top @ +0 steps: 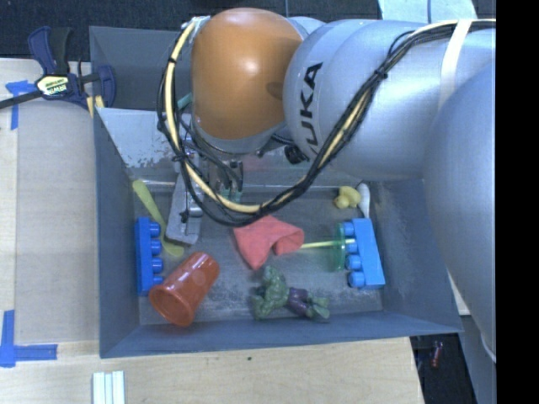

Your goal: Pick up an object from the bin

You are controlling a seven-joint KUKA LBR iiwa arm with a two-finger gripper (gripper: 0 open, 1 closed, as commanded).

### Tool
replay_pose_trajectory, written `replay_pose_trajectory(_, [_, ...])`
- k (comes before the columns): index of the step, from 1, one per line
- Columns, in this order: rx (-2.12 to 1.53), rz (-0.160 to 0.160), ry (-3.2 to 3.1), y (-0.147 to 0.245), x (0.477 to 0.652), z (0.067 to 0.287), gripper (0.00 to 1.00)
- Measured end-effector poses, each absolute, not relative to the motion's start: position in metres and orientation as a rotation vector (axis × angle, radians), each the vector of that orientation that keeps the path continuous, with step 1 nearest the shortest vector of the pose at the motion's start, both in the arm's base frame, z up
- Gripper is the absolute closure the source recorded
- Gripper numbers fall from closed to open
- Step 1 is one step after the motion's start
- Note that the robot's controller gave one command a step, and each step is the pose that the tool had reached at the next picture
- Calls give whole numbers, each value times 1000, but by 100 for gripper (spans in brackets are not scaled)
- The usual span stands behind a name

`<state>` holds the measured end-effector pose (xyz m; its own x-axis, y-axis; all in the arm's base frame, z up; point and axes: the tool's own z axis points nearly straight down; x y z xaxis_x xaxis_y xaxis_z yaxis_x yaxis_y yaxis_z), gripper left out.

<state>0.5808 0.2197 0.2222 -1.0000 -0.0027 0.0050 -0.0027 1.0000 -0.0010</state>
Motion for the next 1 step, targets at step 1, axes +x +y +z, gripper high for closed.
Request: replay_pose_trajectory(1, [0,-2,-3145,219,583,227,0])
